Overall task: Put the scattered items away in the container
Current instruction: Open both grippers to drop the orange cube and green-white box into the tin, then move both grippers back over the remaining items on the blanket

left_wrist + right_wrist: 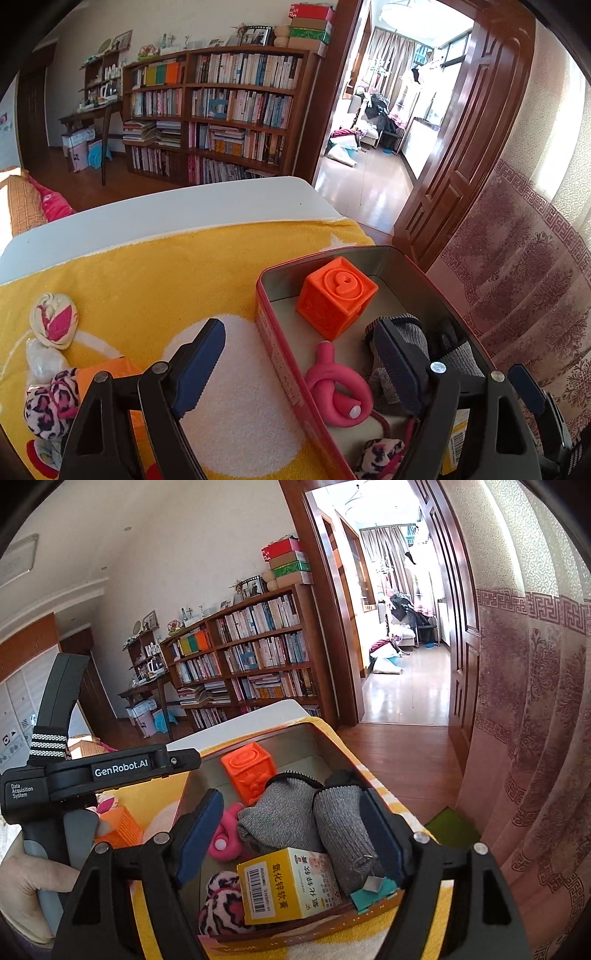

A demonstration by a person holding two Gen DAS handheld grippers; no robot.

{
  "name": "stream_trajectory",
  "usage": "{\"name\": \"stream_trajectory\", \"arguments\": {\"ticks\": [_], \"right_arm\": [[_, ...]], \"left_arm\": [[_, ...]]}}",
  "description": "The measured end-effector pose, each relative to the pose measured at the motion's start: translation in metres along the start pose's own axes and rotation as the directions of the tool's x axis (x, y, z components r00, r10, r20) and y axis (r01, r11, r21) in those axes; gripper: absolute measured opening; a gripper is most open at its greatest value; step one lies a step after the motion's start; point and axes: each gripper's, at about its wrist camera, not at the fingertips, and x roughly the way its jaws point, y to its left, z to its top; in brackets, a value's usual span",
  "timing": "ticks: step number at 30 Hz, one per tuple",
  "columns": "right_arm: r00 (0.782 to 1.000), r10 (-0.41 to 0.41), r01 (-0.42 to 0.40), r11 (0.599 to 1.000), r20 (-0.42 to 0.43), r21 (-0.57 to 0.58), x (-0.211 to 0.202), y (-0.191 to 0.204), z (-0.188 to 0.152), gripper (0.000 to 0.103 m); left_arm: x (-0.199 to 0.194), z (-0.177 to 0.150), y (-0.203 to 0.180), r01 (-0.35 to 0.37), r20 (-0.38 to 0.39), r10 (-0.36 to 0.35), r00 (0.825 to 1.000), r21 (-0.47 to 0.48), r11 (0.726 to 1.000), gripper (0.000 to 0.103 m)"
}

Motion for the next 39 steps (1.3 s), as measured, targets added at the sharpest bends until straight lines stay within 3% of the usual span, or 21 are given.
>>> {"name": "stream_trajectory", "arguments": {"ticks": [14,25,35,39], "right_arm": [[1.000,-0.017,0.018,0.998,0.023,-0.056,-0.002,0.009,-0.005,0.080],[0.998,-0.037,0.043,0.992,0.049,-0.118,-0.003,0.023,-0.010,0.080],[0.977,-0.120,0.153,0.971,0.178,-0.182,-0.017,0.036,-0.013,0.081],[0.971,-0.144,0.187,0.955,0.190,-0.229,-0.015,0.047,-0.015,0.082]], "left_arm": [[-0.081,-0.038,0.084,-0.080,0.061,0.087,0.994,-0.114,0.990,0.085],[-0.127,-0.078,0.184,-0.200,0.069,0.230,0.971,-0.299,0.933,0.085],[-0.136,-0.110,0.230,-0.215,0.031,0.240,0.970,-0.349,0.912,0.085],[-0.136,-0.117,0.238,-0.219,0.017,0.241,0.970,-0.356,0.908,0.085]]}}
